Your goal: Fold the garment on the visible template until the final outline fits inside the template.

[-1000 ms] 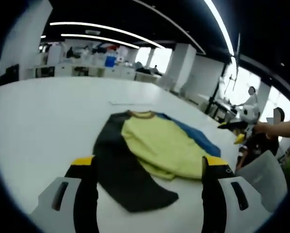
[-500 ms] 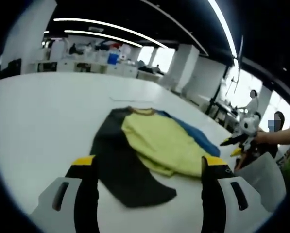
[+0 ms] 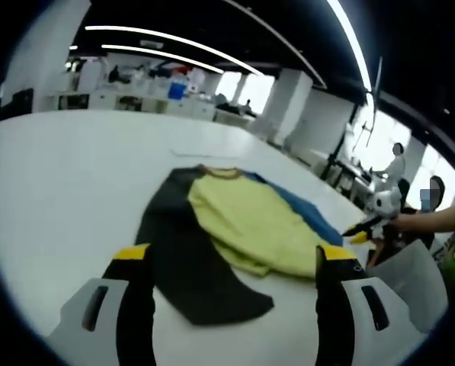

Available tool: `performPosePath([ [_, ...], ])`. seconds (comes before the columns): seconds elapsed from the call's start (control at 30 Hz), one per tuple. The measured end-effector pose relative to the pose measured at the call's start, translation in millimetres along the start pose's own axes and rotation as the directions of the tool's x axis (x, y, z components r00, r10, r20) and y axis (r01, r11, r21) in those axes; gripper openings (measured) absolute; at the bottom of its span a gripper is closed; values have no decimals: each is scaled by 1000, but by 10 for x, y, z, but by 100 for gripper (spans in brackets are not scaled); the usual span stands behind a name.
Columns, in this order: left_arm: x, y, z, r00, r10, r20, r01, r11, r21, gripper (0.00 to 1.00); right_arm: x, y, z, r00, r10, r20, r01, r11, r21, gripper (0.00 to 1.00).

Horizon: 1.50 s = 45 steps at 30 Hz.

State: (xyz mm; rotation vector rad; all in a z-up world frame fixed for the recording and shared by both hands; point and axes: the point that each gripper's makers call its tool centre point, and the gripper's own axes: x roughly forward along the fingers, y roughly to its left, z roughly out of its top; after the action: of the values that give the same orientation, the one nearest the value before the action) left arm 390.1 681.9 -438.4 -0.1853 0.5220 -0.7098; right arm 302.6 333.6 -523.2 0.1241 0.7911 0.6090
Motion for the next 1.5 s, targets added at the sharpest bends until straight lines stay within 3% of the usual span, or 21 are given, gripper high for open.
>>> performPosePath([
  [0.1,4,-2,-1,1000,0,-2,0,1000,0,84,24,-63,-16,1000,-17,-2,17,1000,6,25],
  [0.13,4,-2,-1,1000,0,-2,0,1000,0,84,20,-104,-28,999,-33,-5,34,998,51,24],
  [0.4,15,18,-15,1000,6,-4,-6,1000,-7,83,31,-58,-45,1000,0,6,-1,993,116,14],
  [0.53,28,1,-33,1000,3,-11,-3,1000,-5,83,56,-92,-18,1000,-6,20,2,986,164,4],
  [0.57,28,-1,-33,1000,2,-10,-2,1000,-5,83,55,-93,-3,1000,-1,21,-2,986,166,0],
  [0.7,24,11,-42,1000,5,-8,-5,1000,-10,83,20,18,217,997,47,67,-61,972,229,0],
  [0.93,27,14,-71,1000,5,-12,-6,1000,-17,83,92,174,800,986,109,129,-132,973,190,0],
  [1.1,28,18,-79,1000,6,-10,-6,1000,-22,82,357,328,1125,984,140,109,-154,980,128,0],
  [1.33,-2,51,-76,1000,16,1,-16,999,-37,82,762,262,1150,994,107,27,-109,990,90,0],
  [1.5,-32,95,-88,1000,27,0,-27,999,-43,82,902,78,1089,997,75,-19,-74,995,64,0],
])
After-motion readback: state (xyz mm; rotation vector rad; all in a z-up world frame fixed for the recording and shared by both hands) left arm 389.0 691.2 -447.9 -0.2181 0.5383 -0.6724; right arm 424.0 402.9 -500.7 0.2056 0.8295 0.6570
